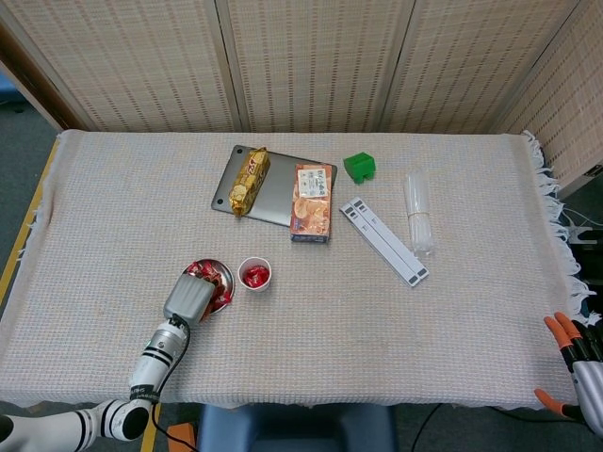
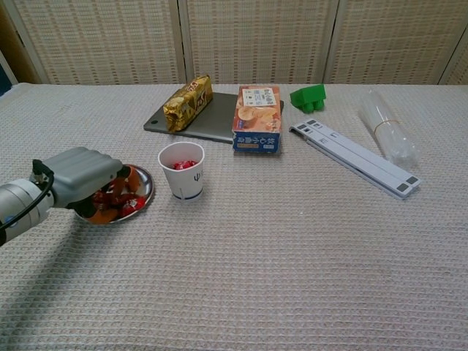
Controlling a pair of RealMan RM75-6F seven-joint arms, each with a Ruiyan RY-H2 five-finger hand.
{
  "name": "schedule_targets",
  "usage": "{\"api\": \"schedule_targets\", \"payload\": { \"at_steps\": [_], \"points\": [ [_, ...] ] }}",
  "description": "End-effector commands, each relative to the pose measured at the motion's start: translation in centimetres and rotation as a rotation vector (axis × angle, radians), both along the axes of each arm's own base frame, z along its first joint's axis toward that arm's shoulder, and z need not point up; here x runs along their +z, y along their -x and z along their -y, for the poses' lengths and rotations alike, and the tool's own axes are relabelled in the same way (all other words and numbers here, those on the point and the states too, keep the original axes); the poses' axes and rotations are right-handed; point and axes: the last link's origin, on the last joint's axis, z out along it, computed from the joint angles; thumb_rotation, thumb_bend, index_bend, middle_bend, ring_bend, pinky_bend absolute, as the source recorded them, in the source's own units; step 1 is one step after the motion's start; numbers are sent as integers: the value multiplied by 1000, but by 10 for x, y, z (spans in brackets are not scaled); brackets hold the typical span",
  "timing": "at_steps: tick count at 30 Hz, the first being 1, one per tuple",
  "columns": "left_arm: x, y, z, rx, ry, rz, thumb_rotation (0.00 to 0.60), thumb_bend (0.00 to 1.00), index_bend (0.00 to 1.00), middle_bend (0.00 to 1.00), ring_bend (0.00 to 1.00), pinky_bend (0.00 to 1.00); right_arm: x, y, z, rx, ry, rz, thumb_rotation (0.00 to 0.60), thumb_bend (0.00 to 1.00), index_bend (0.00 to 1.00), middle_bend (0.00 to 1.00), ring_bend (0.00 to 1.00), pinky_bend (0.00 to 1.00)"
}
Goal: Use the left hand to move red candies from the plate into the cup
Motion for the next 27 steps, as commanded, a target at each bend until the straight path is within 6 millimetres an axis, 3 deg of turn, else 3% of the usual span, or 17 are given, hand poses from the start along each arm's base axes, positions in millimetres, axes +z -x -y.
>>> {"api": "schedule_targets", "payload": {
  "at_steps": [1,8,27],
  "points": [
    [2,5,5,14,17,-8,600,343,332,440,417,1000,0,0,0,0,-2,0,600,44,0,0,0,0],
    [8,14,14,51,49,-6,600,342,341,446,422,1000,-2,-1,0,4,-10,-1,600,44,0,0,0,0],
    [10,10,4,21,-16,30,600,378,529,577,526,1000,-1,-1,-1,2,-11,-2,600,43,0,0,0,0]
  ]
}}
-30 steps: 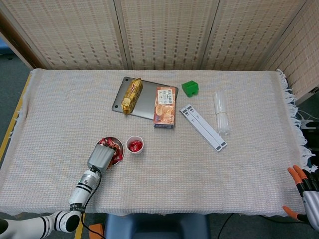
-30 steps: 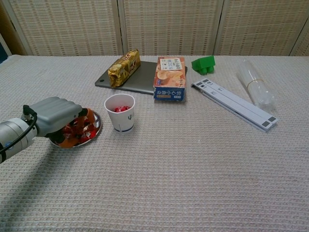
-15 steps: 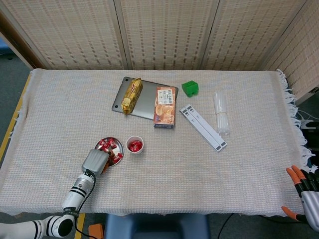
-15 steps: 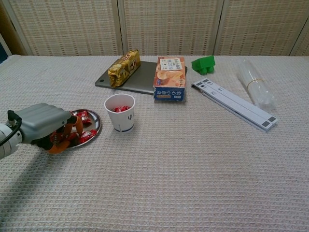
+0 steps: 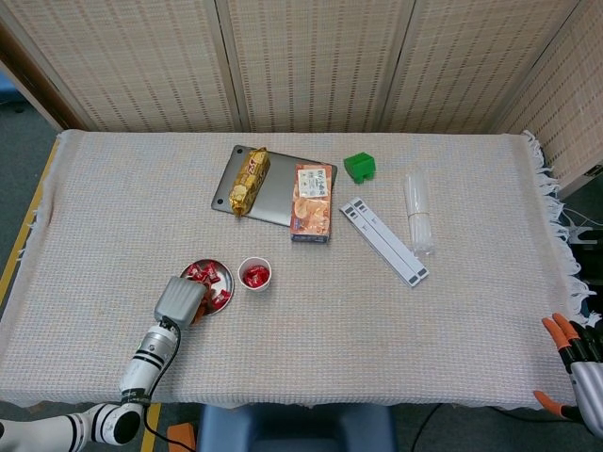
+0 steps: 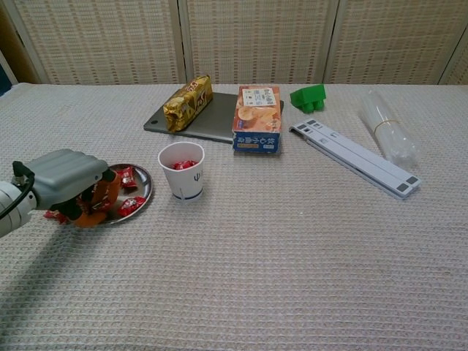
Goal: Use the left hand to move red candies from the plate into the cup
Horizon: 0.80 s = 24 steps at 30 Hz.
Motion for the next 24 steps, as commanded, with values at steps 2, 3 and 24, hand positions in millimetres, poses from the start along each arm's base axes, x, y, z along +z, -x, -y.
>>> {"api": "schedule_targets", "payload": {
  "at_steps": [2,3,24],
  "points": [
    [1,-2,-1,-3,-7,12,600,382,545,591,539,1000,0,0,0,0,0,0,600,44,0,0,0,0],
    [1,-2,-1,-7,-11,15,600,383,553,599,544,1000,0,0,0,0,1,0,600,44,0,0,0,0],
    [46,-66,-14,-115,-107,210,600,422,587,647,585,1000,2,1,1,-1,6,8,600,44,0,0,0,0]
  ]
}}
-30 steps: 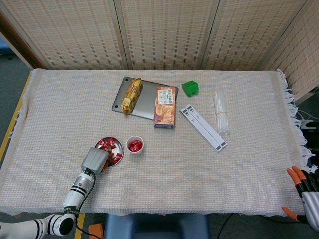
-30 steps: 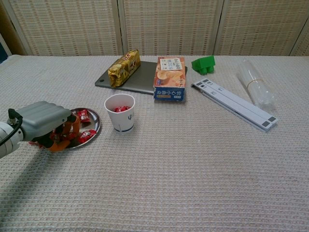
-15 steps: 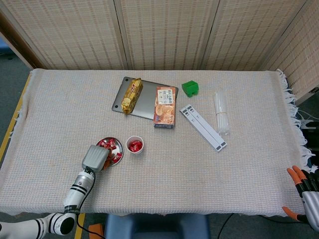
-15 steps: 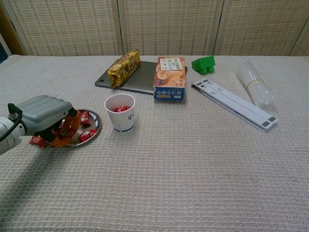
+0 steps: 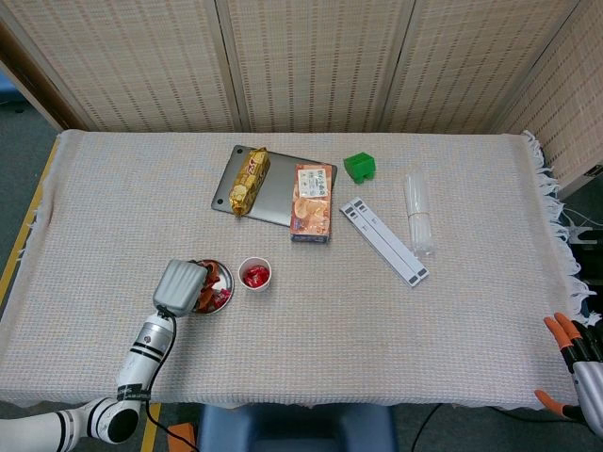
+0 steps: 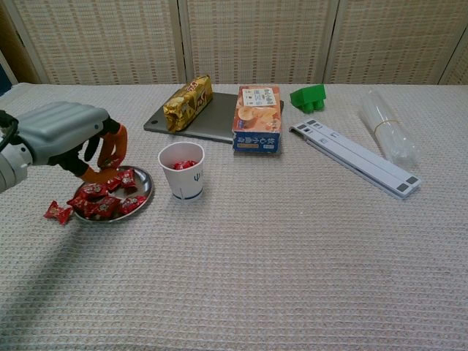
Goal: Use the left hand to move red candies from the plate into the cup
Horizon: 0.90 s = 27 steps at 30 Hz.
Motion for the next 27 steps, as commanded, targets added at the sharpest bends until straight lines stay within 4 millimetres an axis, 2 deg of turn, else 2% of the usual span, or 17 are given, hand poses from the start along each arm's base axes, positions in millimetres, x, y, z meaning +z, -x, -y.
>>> {"api": "schedule_targets", "payload": {
  "at_steps": [1,7,12,20,27],
  "points": [
    [5,-25,-5,-48,-12,48,600,423,584,644,585,1000,0,0,1,-1,0,0,600,44,0,0,0,0],
    [-23,-61,-7,-119,33,44,600,422,558,621,582,1000,1,1,2,-6,2,2,600,44,0,0,0,0],
    [-47,-75,-12,-135,53,21,600,422,536,604,566,1000,5,2,1,-11,15,7,600,44,0,0,0,0],
    [-56,-80,-21,-148,32,2,600,419,495,569,517,1000,7,4,1,-19,17,9,600,43,0,0,0,0],
    [-47,-68,-24,-120,26,-4,600,392,338,357,343,1000,5,4,3,-20,13,8,600,44,0,0,0,0]
  ]
}}
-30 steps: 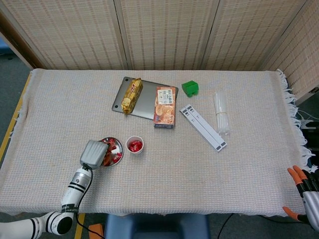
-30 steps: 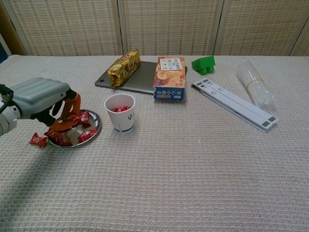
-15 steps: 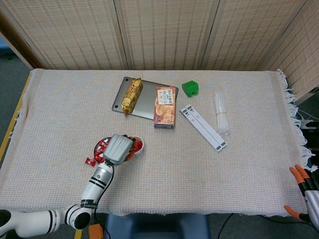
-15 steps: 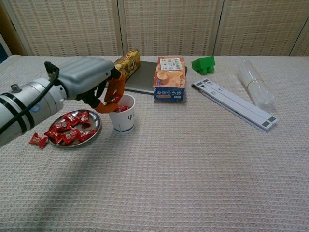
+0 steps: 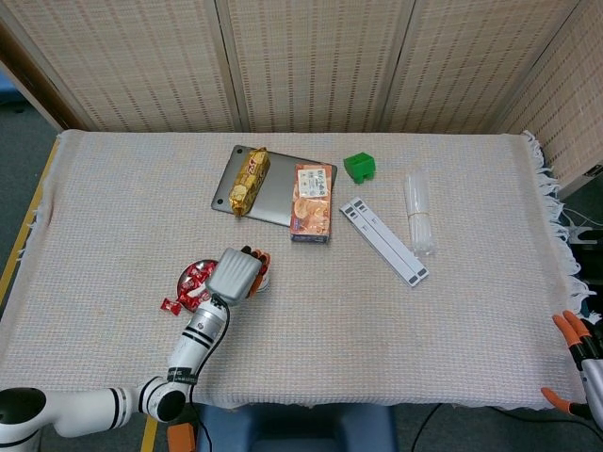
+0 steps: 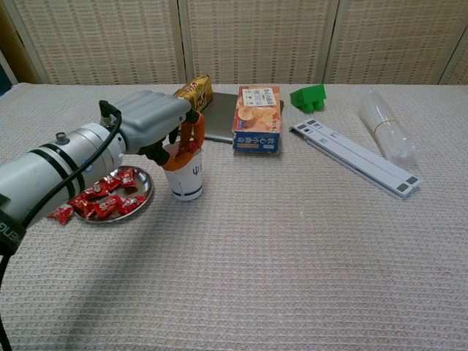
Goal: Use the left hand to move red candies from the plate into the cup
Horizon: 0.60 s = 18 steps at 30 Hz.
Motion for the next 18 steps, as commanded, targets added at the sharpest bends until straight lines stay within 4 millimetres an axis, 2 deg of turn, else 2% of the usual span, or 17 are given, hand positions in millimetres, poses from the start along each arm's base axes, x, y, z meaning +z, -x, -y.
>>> {"api": "schedule_targets", "payload": {
  "at_steps": [1,10,18],
  "points": [
    [5,4,0,11,-3,3,600,389,324,338,331,1000,-1,-1,0,1,-3,0,600,44,0,0,0,0],
    [17,14,6,26,0,8,600,385,302,317,324,1000,-2,-1,1,1,-3,-4,600,43,0,0,0,0],
    [16,11,19,-11,27,15,600,381,303,331,357,1000,-3,-2,0,6,-3,-5,600,44,0,0,0,0]
  ]
}}
